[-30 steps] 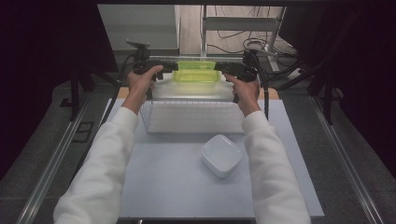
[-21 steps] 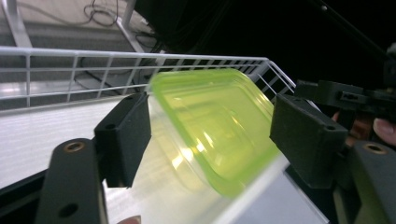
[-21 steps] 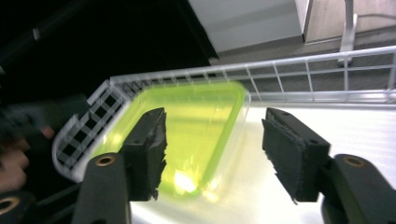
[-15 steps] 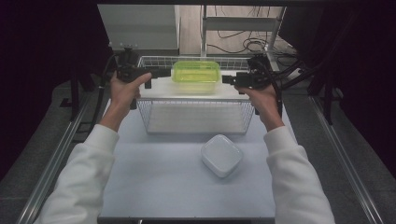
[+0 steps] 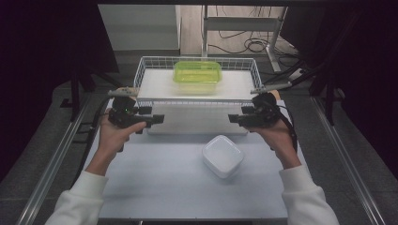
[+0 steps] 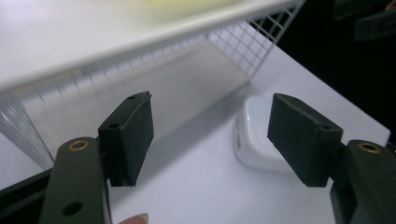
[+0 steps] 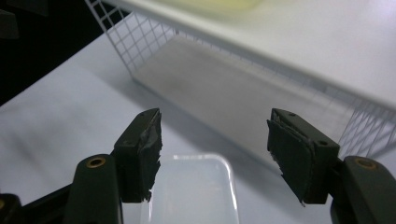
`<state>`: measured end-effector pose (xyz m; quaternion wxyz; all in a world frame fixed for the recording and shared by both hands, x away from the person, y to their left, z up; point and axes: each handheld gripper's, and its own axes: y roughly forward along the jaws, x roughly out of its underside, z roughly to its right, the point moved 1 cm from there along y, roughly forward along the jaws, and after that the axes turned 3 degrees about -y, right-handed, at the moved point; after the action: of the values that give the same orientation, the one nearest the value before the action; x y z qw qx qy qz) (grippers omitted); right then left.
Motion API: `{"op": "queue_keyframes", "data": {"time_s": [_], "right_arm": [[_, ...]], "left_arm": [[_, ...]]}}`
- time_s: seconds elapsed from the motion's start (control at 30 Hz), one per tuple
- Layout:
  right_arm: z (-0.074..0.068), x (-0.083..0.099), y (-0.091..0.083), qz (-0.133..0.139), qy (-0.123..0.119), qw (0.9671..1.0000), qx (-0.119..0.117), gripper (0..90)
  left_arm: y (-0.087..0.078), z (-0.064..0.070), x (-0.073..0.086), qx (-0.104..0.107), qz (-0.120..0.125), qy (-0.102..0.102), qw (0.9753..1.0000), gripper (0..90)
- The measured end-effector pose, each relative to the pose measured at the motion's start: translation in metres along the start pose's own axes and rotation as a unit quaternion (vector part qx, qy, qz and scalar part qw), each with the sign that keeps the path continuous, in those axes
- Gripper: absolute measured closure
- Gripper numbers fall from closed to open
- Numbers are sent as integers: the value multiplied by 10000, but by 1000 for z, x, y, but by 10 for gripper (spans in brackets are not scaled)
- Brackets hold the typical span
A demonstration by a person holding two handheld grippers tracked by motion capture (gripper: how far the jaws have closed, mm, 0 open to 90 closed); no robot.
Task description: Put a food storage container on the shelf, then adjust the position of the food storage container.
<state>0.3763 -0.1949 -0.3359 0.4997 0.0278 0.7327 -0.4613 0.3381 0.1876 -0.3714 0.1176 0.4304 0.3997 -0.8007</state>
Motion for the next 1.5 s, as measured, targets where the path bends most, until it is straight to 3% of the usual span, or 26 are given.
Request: {"op": "queue_keyframes", "data": {"time_s": [0.2,0.33,0.5,0.73,0.9,1.23,1.5], "right_arm": [[-6,45,-4,-185,65,9997,-129,358],[-6,69,-1,-295,189,9991,-217,358],[-3,87,9,-475,280,9982,-237,358],[-1,88,13,-540,264,9981,-165,359],[0,90,15,-558,267,9980,-131,359],[4,92,26,-769,214,9968,26,382],[19,89,40,-885,274,9955,215,494]], "left_arm": [[2,7,41,8,-168,48,9998,312],[6,7,57,-1,-274,22,9996,309],[11,4,66,-13,-384,-26,9993,304],[15,6,70,-35,-445,29,9990,302],[17,2,75,-33,-480,-100,9988,300],[16,-2,79,-99,-521,-102,9985,290],[21,-3,81,-155,-588,-17,9981,283]]}}
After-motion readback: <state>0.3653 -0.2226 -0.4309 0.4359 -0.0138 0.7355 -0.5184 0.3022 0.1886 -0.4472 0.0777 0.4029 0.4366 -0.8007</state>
